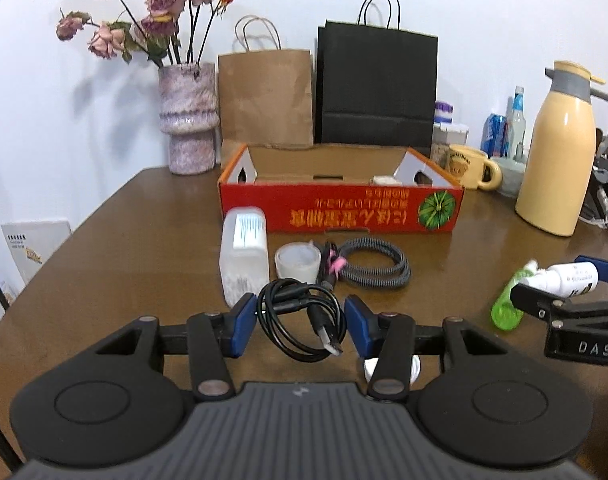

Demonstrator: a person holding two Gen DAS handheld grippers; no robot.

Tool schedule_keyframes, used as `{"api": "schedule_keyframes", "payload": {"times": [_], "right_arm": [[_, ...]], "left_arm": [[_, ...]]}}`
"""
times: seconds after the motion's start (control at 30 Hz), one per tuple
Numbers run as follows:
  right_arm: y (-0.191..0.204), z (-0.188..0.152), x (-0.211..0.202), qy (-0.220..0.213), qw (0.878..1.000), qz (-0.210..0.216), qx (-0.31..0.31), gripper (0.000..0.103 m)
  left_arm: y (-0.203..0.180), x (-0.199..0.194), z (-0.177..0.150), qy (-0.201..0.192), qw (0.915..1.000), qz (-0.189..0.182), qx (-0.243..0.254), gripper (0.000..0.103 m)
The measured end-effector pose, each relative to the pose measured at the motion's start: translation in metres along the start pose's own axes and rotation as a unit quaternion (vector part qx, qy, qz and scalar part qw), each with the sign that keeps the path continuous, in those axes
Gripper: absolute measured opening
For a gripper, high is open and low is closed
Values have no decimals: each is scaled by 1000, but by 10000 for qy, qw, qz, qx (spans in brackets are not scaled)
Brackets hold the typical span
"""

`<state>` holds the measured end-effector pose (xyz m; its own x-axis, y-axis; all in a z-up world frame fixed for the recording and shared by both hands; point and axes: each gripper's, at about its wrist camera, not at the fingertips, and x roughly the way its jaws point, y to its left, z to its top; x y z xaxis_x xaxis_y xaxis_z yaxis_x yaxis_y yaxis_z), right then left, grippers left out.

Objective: Organize rigid objects
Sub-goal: 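Lift and carry the black cable and spray bottle over the cardboard box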

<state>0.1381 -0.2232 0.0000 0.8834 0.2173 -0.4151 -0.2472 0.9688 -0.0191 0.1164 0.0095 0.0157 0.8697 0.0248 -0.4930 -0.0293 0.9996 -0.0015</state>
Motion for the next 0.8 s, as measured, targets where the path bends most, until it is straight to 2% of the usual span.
{"api": "schedule_keyframes", "payload": {"times": [0.5,0.8], "right_arm": [[5,54,10,-432,9990,-26,105,99],[11,83,33,-542,9984,-33,165,99]], "left_arm": [[6,11,58,-592,9982,-99,-51,50],[5,30,84,-763,9969,-140,-144,49]]}}
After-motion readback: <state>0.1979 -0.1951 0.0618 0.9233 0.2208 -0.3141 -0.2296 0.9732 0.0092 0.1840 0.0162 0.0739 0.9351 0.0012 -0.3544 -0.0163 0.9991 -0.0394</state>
